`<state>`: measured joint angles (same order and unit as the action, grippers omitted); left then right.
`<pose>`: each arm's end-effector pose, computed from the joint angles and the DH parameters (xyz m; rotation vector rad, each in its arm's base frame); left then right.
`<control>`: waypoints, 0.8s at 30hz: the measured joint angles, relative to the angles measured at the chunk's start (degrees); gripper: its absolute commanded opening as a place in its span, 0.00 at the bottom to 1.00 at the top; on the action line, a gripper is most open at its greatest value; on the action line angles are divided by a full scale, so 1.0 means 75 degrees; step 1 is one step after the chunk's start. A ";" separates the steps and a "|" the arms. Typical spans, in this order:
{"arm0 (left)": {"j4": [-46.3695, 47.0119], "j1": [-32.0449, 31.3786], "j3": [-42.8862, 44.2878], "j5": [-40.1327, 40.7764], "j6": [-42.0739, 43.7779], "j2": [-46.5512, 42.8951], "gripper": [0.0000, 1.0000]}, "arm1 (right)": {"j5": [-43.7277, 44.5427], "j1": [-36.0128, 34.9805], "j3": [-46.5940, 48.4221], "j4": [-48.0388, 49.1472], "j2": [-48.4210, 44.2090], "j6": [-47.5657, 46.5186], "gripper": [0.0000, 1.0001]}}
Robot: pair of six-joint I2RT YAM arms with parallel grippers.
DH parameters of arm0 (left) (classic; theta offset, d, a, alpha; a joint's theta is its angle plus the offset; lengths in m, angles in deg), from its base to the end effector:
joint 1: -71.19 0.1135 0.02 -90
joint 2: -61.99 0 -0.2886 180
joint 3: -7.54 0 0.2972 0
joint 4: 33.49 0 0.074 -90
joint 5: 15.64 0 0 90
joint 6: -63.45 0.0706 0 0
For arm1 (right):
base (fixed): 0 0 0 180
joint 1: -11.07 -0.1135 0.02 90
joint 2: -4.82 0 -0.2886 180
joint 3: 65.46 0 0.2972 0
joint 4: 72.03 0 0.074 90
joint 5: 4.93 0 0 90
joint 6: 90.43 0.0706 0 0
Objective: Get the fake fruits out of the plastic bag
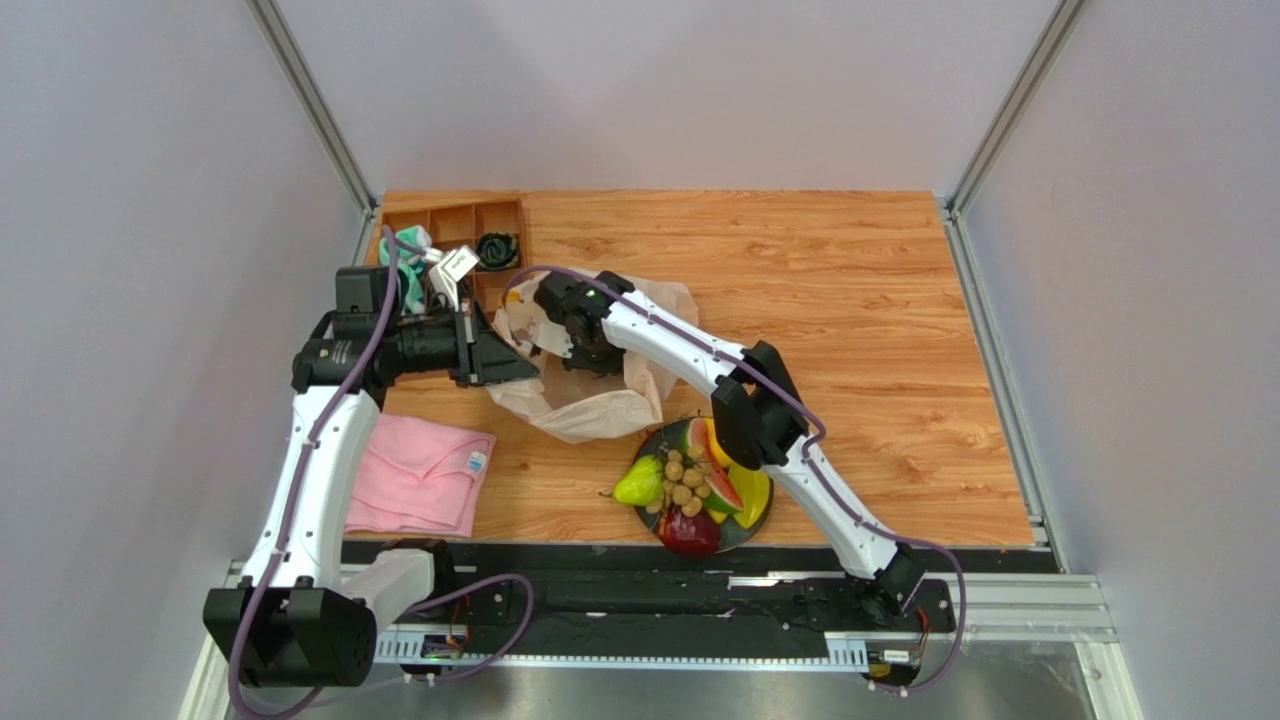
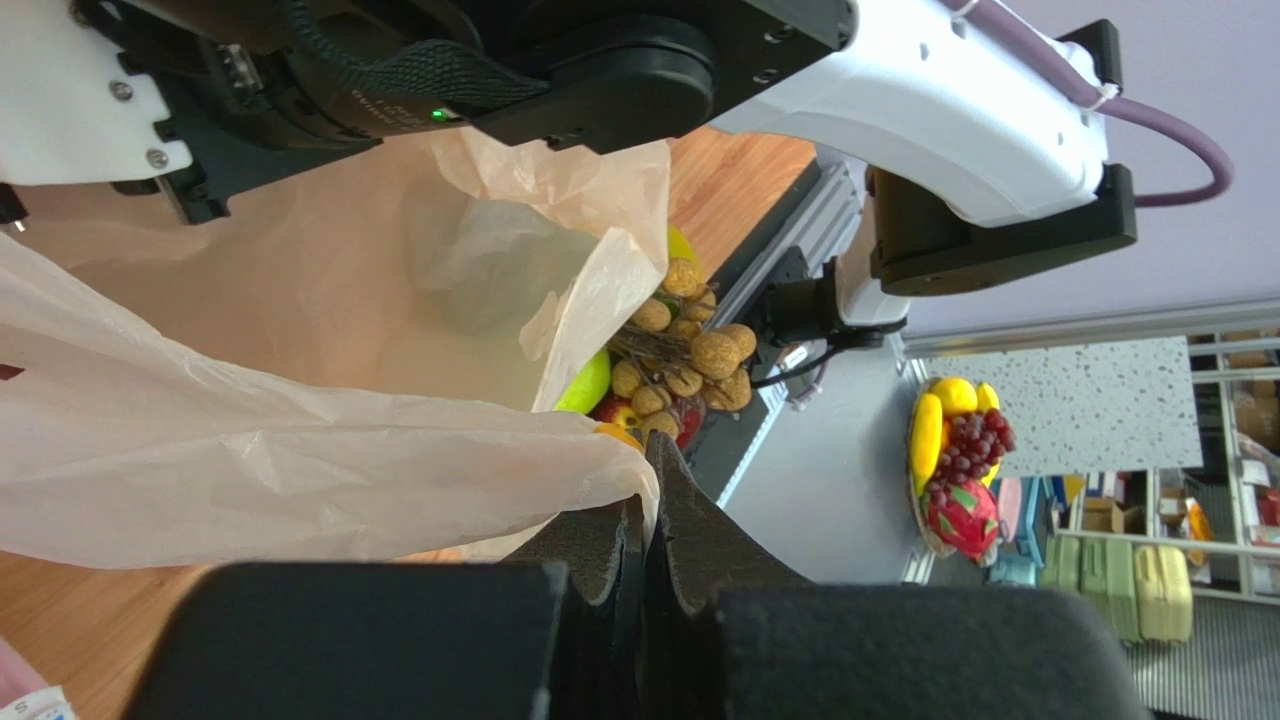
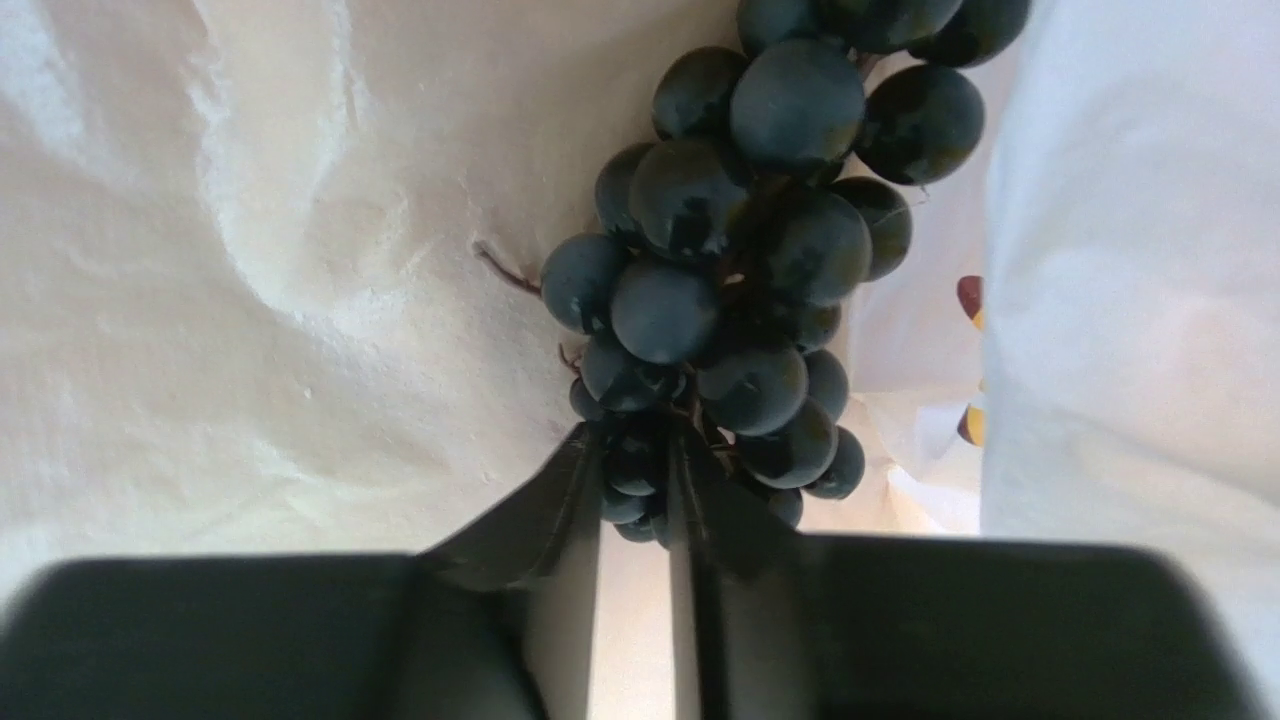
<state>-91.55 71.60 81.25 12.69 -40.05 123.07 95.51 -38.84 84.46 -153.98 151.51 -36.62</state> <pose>0.2463 -0.0604 0.3545 0.2608 2.1894 -1.3702 0.3871 0.4400 0.1481 -1.9714 2.1489 -0.2301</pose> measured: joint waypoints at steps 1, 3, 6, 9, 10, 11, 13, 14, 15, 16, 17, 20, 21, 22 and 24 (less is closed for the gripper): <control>0.0003 0.0000 0.0003 0.0067 0.0000 0.0009 0.00 | -0.0038 0.0003 -0.0006 0.0026 -0.0020 -0.0006 0.05; 0.0035 0.0000 0.0003 0.0213 -0.0003 0.0047 0.00 | -0.0143 0.0015 -0.0268 0.0216 -0.0204 0.0009 0.00; 0.0137 0.0000 0.0003 0.0472 -0.0026 0.0169 0.00 | -0.0420 0.0017 -0.0970 0.0402 -0.0787 -0.0012 0.00; 0.0251 0.0000 0.0009 0.0848 -0.0093 0.0321 0.00 | -0.0761 0.0015 -0.1772 0.0667 -0.1725 -0.0012 0.00; 0.0315 0.0000 0.0017 0.0982 -0.0131 0.0347 0.00 | -0.0851 0.0017 -0.1970 0.0729 -0.2055 0.0000 0.00; 0.0382 0.0000 0.0017 0.1105 -0.0166 0.0347 0.00 | -0.0962 0.0026 -0.2154 0.0796 -0.2390 0.0017 0.00; 0.0577 0.0000 0.0017 0.1399 -0.0294 0.0329 0.00 | -0.1355 0.0070 -0.2366 0.0901 -0.3112 0.0079 0.00; 0.0676 0.0000 0.0017 0.1510 -0.0356 0.0329 0.00 | -0.1565 0.0093 -0.2401 0.0970 -0.3416 0.0134 0.00; 0.0761 0.0000 0.0017 0.1588 -0.0405 0.0326 0.00 | -0.1734 0.0119 -0.2407 0.1023 -0.3620 0.0181 0.00; 0.0866 0.0000 0.0017 0.1673 -0.0478 0.0326 0.00 | -0.2037 0.0166 -0.2410 0.1087 -0.3873 0.0254 0.00; 0.0953 0.0000 0.0017 0.1719 -0.0548 0.0329 0.00 | -0.2352 0.0219 -0.2422 0.1174 -0.4095 0.0315 0.00; 0.1309 0.0000 0.0017 0.1728 -0.0793 0.0350 0.00 | -0.3159 0.0370 -0.2661 0.1580 -0.4663 0.0455 0.00; 0.1413 0.0000 0.0017 0.1705 -0.0868 0.0373 0.00 | -0.3410 0.0411 -0.2897 0.1816 -0.4899 0.0493 0.00; 0.1530 0.0000 0.0038 0.1687 -0.0968 0.0434 0.00 | -0.3538 0.0440 -0.3034 0.1935 -0.5027 0.0519 0.00; 0.1687 0.0000 0.0143 0.1679 -0.1119 0.0615 0.00 | -0.3762 0.0522 -0.3299 0.2264 -0.5199 0.0641 0.00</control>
<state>-78.90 71.60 82.33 25.28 -48.44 127.68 67.29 -34.93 59.72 -136.99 112.52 -31.81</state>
